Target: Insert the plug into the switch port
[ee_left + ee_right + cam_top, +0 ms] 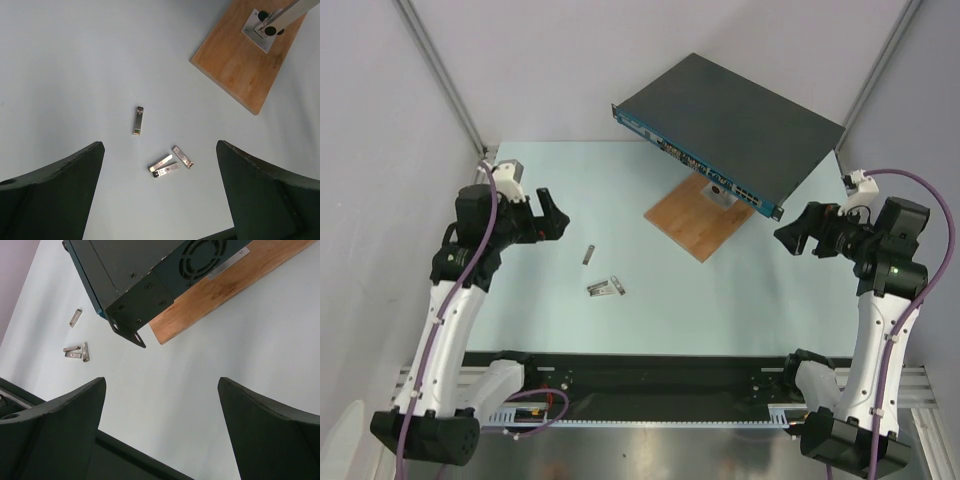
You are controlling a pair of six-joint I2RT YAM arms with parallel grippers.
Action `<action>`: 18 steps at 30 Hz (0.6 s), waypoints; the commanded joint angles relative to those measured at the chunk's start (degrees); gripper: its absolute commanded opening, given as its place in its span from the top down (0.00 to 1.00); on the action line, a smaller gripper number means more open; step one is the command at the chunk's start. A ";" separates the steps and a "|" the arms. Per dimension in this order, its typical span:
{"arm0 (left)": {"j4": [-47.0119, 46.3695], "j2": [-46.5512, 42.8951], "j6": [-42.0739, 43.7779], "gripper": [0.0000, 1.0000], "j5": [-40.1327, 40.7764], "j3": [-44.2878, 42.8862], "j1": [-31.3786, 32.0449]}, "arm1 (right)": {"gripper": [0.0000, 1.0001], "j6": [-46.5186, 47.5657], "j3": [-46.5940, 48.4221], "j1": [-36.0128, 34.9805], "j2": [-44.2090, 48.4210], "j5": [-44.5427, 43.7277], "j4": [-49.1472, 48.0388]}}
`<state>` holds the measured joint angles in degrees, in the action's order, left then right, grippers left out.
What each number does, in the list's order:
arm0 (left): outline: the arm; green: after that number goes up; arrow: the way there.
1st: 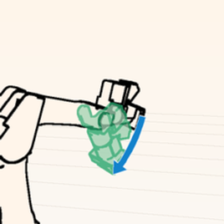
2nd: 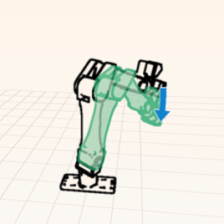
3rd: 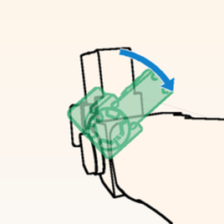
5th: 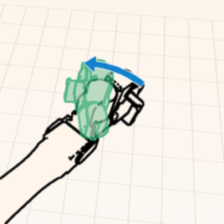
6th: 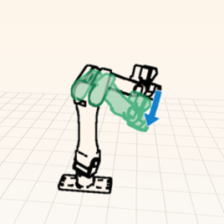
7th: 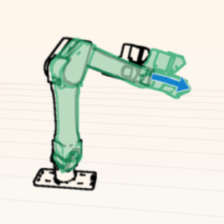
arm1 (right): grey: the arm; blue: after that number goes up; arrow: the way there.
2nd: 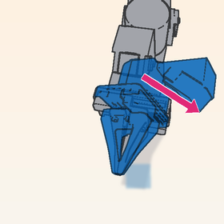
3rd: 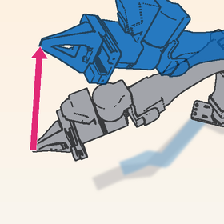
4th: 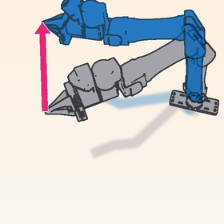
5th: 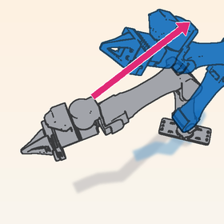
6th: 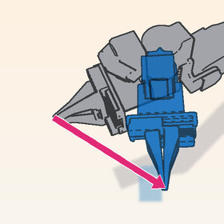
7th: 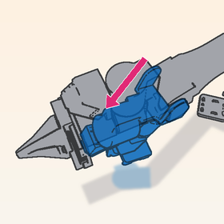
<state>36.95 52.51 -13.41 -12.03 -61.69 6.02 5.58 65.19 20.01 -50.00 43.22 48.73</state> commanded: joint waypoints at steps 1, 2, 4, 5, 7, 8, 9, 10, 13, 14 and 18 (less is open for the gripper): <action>1.10 5.99 2.58 0.00 -3.26 -4.75 -1.54 | 0.00 -1.28 4.06 0.73 -1.50 1.78 -0.30; 1.63 7.42 3.38 0.00 -3.00 -6.41 -1.80 | 0.00 -1.19 4.59 0.82 -1.77 1.69 -0.30; 2.95 10.49 6.79 0.00 -2.47 -7.91 -2.24 | 0.00 -0.84 5.73 0.82 -2.47 1.52 0.05; 3.39 13.29 8.21 0.00 -2.30 -9.31 -2.24 | 0.00 -0.75 6.87 0.82 -2.99 1.60 0.22; 3.31 15.42 13.02 0.00 -2.47 -10.20 -2.42 | 0.00 -0.66 8.02 0.91 -4.22 1.60 0.84; 3.22 16.56 14.88 0.00 -2.47 -10.46 -2.33 | 0.00 -0.58 8.81 0.91 -4.49 1.60 0.84; 3.22 18.66 16.47 0.00 -2.56 -11.51 -2.33 | 0.00 -0.49 9.16 0.91 -4.93 1.52 0.93; 3.56 20.16 18.92 0.00 -2.38 -12.22 -2.24 | 0.00 -0.49 9.43 0.99 -5.54 1.25 0.84; 4.80 25.96 21.58 0.00 -1.60 -15.29 -2.07 | 0.00 -0.40 10.13 1.00 -6.60 0.90 0.49; 5.06 27.37 22.54 0.02 -0.81 -16.61 -1.46 | 0.00 -0.14 10.22 1.00 -7.30 0.46 0.40; 6.73 35.01 23.43 0.18 -0.62 -18.90 -0.14 | 0.00 0.39 10.31 1.00 -8.97 -0.07 -0.04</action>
<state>41.67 84.29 6.11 -13.06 -77.67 4.80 4.99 73.43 20.75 -58.04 43.90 49.43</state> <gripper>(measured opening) 0.853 0.995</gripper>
